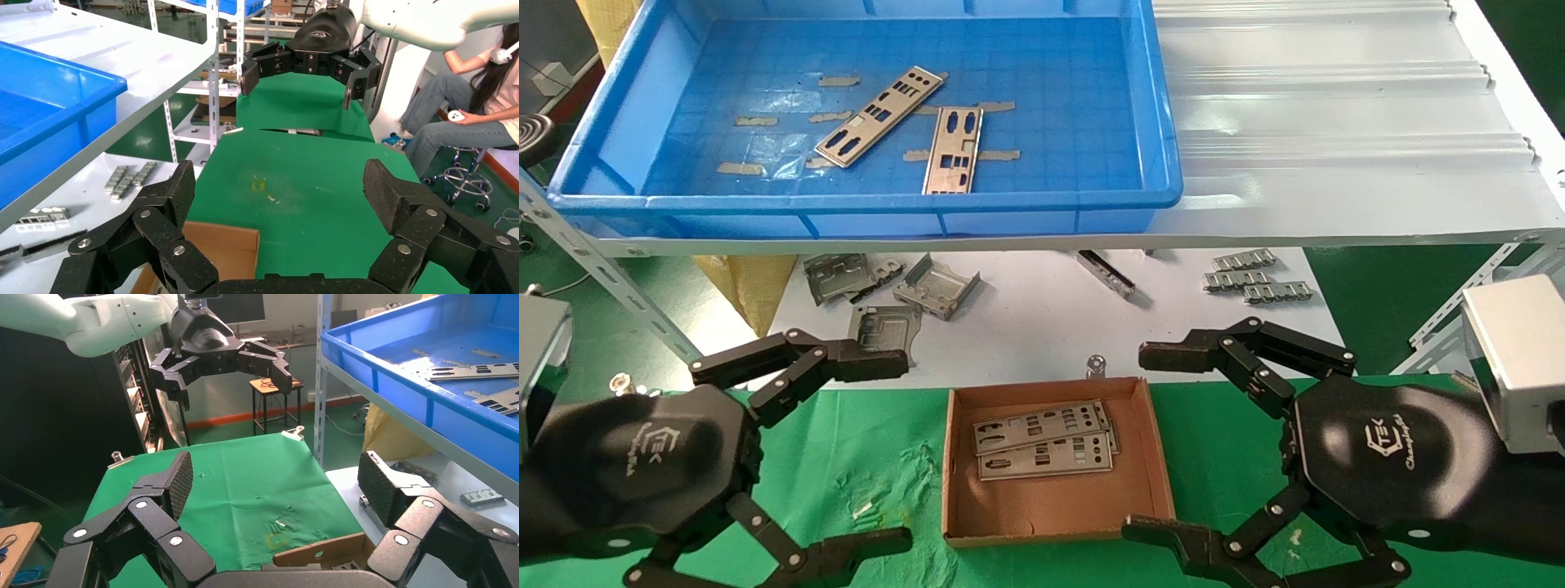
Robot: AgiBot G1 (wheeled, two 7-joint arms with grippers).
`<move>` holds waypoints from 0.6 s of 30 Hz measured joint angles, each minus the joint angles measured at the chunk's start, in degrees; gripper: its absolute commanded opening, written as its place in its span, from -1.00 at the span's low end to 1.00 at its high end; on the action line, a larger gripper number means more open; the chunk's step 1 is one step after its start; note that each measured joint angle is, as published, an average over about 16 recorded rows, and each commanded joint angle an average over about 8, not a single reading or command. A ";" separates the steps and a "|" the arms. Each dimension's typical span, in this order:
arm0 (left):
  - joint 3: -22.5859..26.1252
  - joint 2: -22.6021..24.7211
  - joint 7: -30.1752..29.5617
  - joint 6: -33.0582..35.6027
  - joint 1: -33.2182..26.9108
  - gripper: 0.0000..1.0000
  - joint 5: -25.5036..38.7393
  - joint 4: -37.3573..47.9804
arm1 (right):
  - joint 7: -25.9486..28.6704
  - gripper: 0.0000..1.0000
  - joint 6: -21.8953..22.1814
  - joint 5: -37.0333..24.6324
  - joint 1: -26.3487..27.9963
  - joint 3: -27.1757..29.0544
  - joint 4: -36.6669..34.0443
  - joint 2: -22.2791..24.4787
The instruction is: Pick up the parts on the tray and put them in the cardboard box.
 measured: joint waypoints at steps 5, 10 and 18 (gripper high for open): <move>0.00 0.01 0.00 0.00 0.00 1.00 0.00 0.01 | 0.00 1.00 0.00 0.00 0.00 0.00 0.00 0.00; 0.01 0.01 0.00 0.00 0.00 1.00 0.00 0.02 | 0.00 1.00 0.00 0.00 0.00 0.00 0.00 0.00; 0.01 0.01 0.00 0.00 0.00 1.00 0.00 0.02 | 0.00 1.00 0.00 0.00 0.00 0.00 0.00 0.00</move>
